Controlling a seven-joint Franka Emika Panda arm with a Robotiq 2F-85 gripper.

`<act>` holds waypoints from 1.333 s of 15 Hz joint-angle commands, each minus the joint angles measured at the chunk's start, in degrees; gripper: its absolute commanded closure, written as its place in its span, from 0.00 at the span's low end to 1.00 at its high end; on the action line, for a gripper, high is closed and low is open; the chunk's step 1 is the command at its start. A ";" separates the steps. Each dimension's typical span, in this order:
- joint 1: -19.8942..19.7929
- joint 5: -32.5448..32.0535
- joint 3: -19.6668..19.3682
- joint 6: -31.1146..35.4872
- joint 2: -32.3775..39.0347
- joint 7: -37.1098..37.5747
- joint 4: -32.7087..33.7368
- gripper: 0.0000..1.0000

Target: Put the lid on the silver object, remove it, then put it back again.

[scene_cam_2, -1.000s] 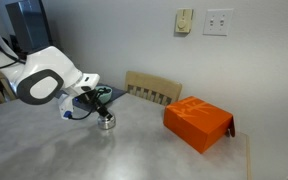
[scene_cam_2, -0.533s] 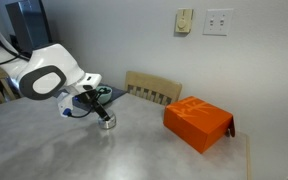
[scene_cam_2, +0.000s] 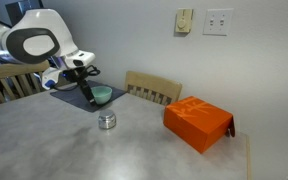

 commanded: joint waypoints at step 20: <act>-24.88 8.34 21.22 -32.67 3.10 11.44 21.81 0.00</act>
